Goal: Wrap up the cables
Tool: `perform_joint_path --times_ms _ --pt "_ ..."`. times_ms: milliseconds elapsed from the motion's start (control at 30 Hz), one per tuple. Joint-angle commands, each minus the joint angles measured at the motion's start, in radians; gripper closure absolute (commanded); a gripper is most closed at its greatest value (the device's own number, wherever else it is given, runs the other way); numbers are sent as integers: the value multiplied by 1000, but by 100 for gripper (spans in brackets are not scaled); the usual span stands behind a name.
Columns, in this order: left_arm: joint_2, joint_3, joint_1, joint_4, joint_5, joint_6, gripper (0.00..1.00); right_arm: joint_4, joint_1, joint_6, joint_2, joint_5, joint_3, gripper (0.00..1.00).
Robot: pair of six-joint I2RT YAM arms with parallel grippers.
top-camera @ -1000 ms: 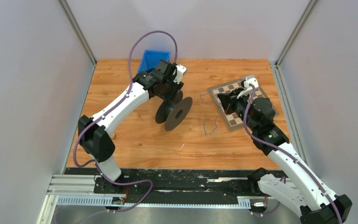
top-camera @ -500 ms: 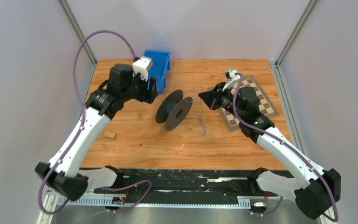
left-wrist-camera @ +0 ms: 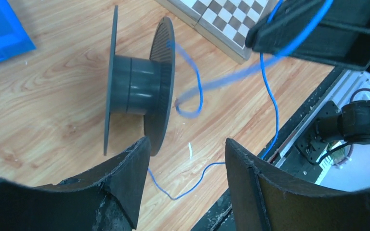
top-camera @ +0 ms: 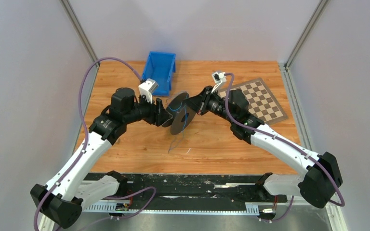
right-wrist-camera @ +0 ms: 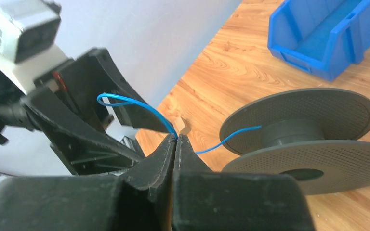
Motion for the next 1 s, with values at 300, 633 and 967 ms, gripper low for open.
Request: perform_joint_path --times_ms 300,633,967 --pt "-117 -154 -1 352 -2 -181 38 125 5 126 -40 57 14 100" --pt "-114 -267 0 620 7 -356 43 157 6 181 -79 46 -11 100" --pt "-126 -338 -1 830 9 -440 40 158 7 183 -104 46 -20 100"
